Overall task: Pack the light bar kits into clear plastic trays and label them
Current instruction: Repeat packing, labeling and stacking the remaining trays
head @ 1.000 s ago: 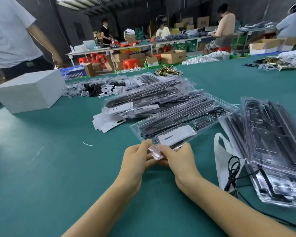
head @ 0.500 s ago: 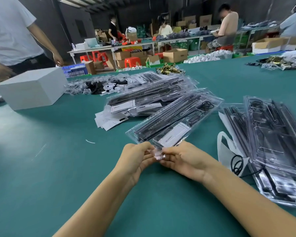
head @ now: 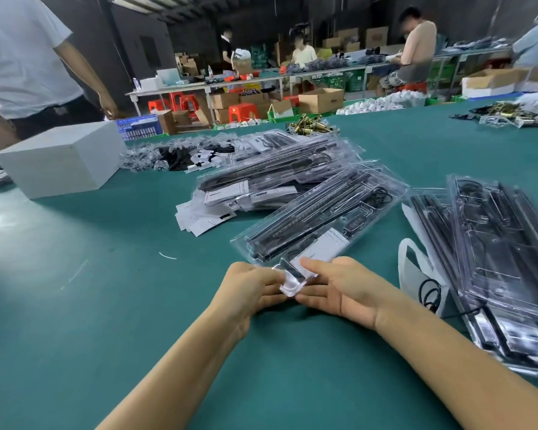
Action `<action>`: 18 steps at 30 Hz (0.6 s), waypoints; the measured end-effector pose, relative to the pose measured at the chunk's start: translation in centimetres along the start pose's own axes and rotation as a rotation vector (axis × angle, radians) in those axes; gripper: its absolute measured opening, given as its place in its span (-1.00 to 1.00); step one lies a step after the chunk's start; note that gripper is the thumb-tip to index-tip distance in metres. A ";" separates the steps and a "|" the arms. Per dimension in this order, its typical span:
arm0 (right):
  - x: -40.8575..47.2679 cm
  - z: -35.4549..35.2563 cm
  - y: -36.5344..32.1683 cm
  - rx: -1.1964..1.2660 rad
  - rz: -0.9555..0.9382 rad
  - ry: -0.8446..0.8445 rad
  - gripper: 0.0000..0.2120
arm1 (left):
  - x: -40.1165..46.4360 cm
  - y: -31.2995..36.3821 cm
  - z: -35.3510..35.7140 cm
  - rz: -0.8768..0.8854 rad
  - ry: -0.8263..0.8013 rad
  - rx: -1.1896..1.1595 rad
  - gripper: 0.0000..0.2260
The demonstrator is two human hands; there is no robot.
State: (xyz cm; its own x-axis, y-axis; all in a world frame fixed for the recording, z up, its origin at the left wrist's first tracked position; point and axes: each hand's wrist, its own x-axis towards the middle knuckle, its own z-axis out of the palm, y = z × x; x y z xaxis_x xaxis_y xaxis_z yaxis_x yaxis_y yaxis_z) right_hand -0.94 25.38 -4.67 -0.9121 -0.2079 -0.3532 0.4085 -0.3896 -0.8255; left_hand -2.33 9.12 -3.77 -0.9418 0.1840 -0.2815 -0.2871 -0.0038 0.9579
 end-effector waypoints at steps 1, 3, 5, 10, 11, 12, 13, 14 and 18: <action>0.1 0.1 0.3 -0.012 -0.026 0.038 -0.80 | 0.0 0.0 0.1 0.000 -0.006 0.010 -0.89; 0.2 0.2 0.5 -0.038 -0.054 0.081 -0.79 | -0.1 0.0 0.3 0.006 -0.010 0.025 -0.86; 0.1 0.4 0.6 -0.040 -0.066 0.093 -0.84 | -0.1 -0.1 0.5 0.031 0.013 0.031 -0.82; -0.4 0.9 1.0 -0.030 -0.158 0.078 -0.79 | 0.2 -0.4 0.8 0.172 0.079 0.135 -0.85; -0.4 1.1 1.1 -0.034 -0.196 0.083 -0.75 | 0.3 -0.5 0.8 0.209 0.090 0.154 -0.86; -0.5 1.2 1.2 -0.033 -0.232 0.101 -0.70 | 0.3 -0.6 0.9 0.244 0.106 0.166 -0.89; -0.5 1.4 1.2 -0.020 -0.262 0.124 -0.66 | 0.3 -0.8 1.0 0.274 0.133 0.164 -0.91; -0.4 1.5 1.3 0.004 -0.289 0.141 -0.64 | 0.3 -0.9 1.1 0.298 0.165 0.152 -0.94; -0.1 1.5 1.3 -0.022 -0.361 0.164 -0.65 | 0.4 -1.4 1.2 0.318 0.178 0.104 -0.92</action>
State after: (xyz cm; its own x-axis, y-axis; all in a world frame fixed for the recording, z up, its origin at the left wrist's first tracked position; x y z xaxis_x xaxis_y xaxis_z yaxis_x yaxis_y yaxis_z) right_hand -0.28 23.51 -5.08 -0.9910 0.0861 -0.1027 0.0611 -0.3920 -0.9179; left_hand -2.10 10.41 -5.21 -0.9993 0.0160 0.0340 0.0351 0.0684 0.9970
